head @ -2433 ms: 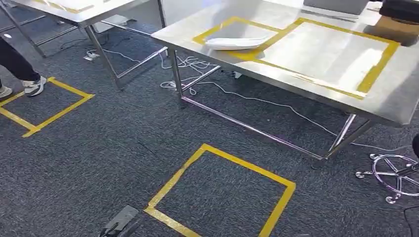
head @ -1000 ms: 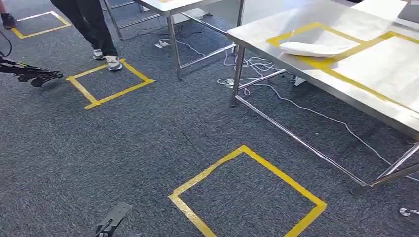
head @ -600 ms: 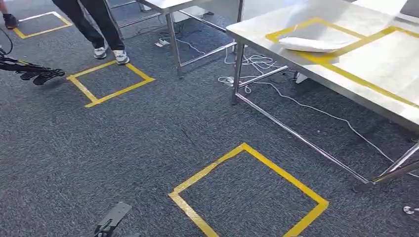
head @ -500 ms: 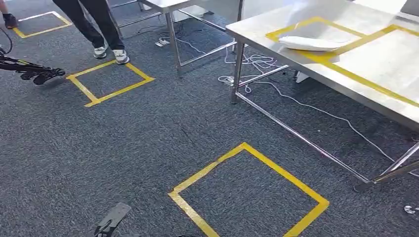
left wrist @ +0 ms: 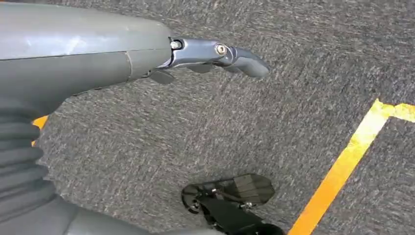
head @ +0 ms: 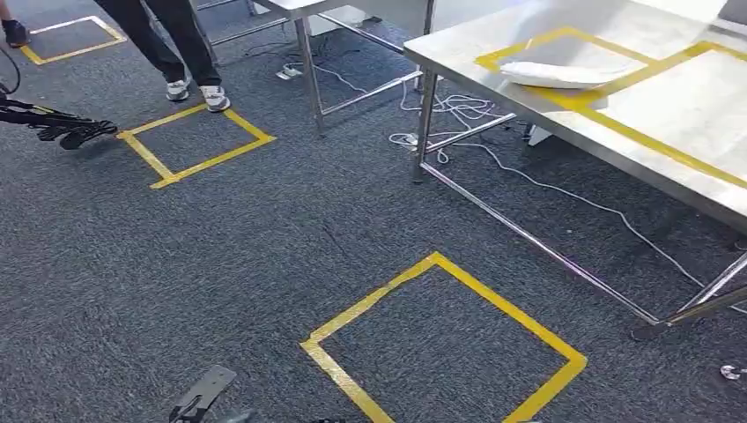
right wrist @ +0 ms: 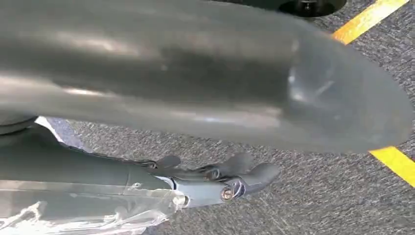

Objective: Take the parts from the cabinet and place them on the table.

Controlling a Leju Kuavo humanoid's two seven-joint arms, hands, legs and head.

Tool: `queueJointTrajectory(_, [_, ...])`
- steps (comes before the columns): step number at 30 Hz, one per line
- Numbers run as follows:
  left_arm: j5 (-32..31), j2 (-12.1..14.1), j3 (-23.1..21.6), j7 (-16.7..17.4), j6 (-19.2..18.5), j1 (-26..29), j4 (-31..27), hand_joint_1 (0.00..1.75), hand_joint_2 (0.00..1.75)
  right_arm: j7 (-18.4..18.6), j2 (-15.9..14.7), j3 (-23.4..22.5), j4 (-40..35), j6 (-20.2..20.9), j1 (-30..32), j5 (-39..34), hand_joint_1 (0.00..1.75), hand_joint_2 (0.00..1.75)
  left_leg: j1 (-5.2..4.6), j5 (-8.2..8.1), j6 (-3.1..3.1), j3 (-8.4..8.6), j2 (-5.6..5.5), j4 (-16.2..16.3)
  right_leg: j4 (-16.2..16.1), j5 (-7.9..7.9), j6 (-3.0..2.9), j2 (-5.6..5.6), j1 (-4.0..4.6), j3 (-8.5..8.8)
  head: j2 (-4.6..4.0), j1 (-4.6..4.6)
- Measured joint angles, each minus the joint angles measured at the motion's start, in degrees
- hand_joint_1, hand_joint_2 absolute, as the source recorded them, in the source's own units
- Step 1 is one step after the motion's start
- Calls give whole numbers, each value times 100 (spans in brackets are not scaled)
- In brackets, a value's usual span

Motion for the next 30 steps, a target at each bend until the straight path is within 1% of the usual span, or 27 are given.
queueJointTrajectory(8, [-11,20,4,-44,22,-3,0,0,0,-17,9,-26,0,0,2,-13,0,0,3,1,-1,12,0,-22,-27,1,0,0,3,13,0,0])
queueJointTrajectory(14, [-35,44,7,-59,55,-5,0,0,0,-22,17,-70,0,2,1,-13,0,0,3,23,1,134,0,-136,-137,24,2,0,2,124,0,2])
queueJointTrajectory(19, [-77,46,44,-59,35,-9,0,0,0,-44,17,-85,0,-4,-2,-17,0,0,3,109,1,235,0,-322,-328,113,-1,1,3,231,0,2])
queueJointTrajectory(23, [-96,44,63,-59,7,-10,0,0,0,-48,17,-111,0,-4,-4,-24,0,0,3,140,5,279,0,-399,-417,143,2,1,4,281,0,0])
queueJointTrajectory(30, [-140,44,111,-41,-13,-40,0,0,0,-46,17,-125,0,-4,-19,-24,0,0,4,142,5,292,0,-411,-430,147,2,1,5,292,0,0])
